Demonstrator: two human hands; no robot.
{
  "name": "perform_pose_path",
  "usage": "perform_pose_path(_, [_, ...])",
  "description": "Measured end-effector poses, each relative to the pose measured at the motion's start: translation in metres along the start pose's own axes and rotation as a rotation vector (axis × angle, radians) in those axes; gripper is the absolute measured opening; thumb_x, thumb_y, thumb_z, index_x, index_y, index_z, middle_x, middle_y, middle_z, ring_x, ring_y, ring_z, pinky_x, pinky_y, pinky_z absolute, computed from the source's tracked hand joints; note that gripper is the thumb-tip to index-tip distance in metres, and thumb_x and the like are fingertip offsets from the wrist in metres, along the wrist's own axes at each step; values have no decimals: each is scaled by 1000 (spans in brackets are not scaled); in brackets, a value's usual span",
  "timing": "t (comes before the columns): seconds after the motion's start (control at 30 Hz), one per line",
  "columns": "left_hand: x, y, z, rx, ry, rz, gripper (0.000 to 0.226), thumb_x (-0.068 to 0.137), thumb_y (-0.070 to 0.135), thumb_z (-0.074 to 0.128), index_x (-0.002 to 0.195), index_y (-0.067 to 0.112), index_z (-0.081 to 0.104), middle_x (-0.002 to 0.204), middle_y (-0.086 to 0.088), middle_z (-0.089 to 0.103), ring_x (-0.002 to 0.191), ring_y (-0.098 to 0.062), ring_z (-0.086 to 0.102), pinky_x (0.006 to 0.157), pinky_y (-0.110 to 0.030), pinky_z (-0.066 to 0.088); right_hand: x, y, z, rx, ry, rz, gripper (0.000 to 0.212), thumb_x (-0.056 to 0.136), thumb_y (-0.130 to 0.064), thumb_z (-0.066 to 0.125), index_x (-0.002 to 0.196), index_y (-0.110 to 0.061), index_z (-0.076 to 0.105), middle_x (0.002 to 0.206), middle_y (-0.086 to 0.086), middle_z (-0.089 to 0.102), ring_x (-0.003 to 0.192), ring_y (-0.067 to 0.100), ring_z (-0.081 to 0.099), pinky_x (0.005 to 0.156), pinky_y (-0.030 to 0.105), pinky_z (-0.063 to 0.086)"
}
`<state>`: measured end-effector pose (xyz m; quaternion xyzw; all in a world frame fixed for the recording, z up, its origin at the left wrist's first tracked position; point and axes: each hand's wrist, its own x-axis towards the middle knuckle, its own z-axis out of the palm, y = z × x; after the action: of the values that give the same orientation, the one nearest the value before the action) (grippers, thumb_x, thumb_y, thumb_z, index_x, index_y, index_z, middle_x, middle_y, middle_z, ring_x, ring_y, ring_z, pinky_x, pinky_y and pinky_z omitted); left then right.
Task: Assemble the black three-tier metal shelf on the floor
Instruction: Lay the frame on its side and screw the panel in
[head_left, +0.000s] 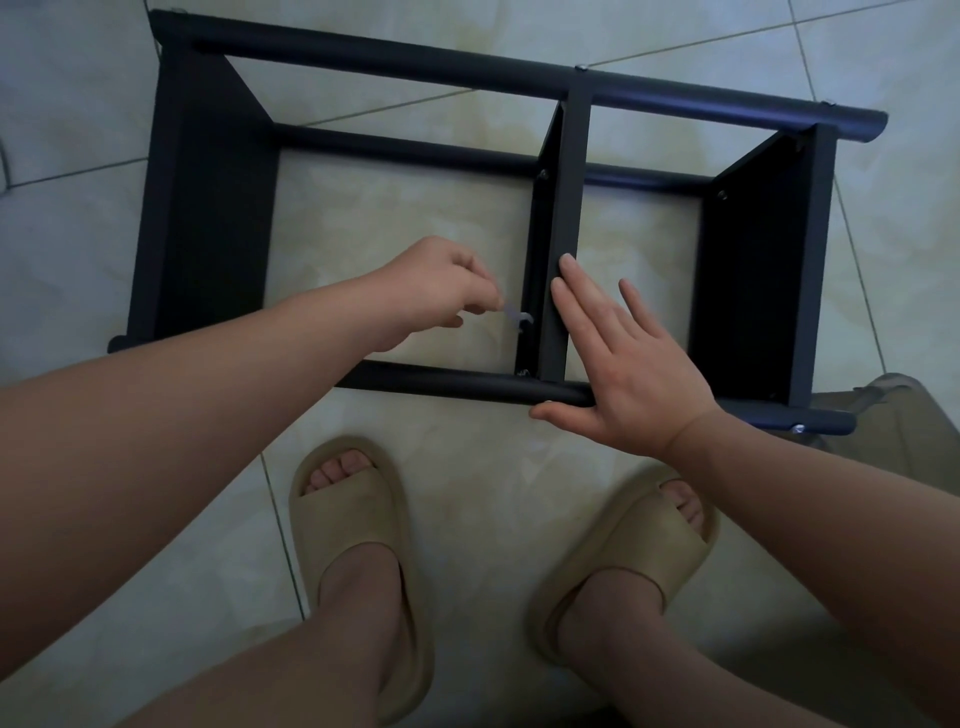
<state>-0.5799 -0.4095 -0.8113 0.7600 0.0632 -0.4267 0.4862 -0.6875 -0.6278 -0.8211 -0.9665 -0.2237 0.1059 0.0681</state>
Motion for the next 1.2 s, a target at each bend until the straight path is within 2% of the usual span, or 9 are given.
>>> perform_pose_path(0.07, [0,1,-1,-198,-24,-39,22,88,3,65,73,14,55,98,-11,77,88,-16,71,77,-29,56,0,0,0,4,4,1,106,90,-76,42,159,1,18,168,16,8,154,29,23,124,56,19])
perform_pose_path(0.17, [-1,3,-2,-259,-6,-29,21,90,2,62,77,15,53,89,-6,78,78,-15,73,69,-25,55,1,0,0,1,1,-1,106,90,-76,41,159,1,18,168,16,9,154,29,23,124,55,19])
perform_pose_path(0.33, [1,8,-4,-165,37,-11,10,90,9,65,86,18,64,89,-5,77,77,-14,68,70,-26,51,1,1,-2,21,-51,11,107,89,-79,38,161,-4,12,170,11,2,156,25,15,126,53,12])
perform_pose_path(0.5, [-7,29,-13,-26,56,65,12,89,13,71,94,24,75,96,-4,77,86,-13,67,72,-23,50,0,2,-16,70,-196,52,111,83,-87,29,163,-17,-4,168,-3,-19,156,20,-16,126,52,-5])
perform_pose_path(0.6, [-8,49,-26,67,90,120,5,87,14,75,90,17,78,94,-6,77,84,-14,66,78,-28,54,5,6,-34,32,-231,51,105,83,-89,17,163,-22,3,169,-6,-15,154,18,-23,125,50,-11])
perform_pose_path(0.77, [6,86,-42,267,214,208,17,91,21,68,74,17,69,84,-7,72,71,-18,57,68,-28,44,37,28,-73,21,-122,155,87,93,-74,25,163,-24,13,171,-3,3,157,19,-13,126,46,-9])
perform_pose_path(0.87, [22,109,-51,436,256,252,24,98,30,60,80,14,64,82,-9,67,72,-25,56,61,-28,39,69,51,-88,35,-94,241,81,96,-64,38,162,-24,13,170,-3,10,157,20,-6,126,45,-6])
perform_pose_path(1.07, [67,147,-68,703,187,230,31,101,29,54,107,2,69,100,-15,71,93,-31,62,75,-30,41,126,95,-87,-18,-156,320,77,100,-46,51,162,-26,9,168,-3,18,157,22,8,126,48,2])
perform_pose_path(1.2, [91,154,-75,800,129,196,30,103,26,50,108,0,66,110,-17,69,99,-33,61,75,-30,38,149,112,-78,9,-171,396,63,102,-37,51,157,-26,23,160,0,35,147,25,31,122,48,16])
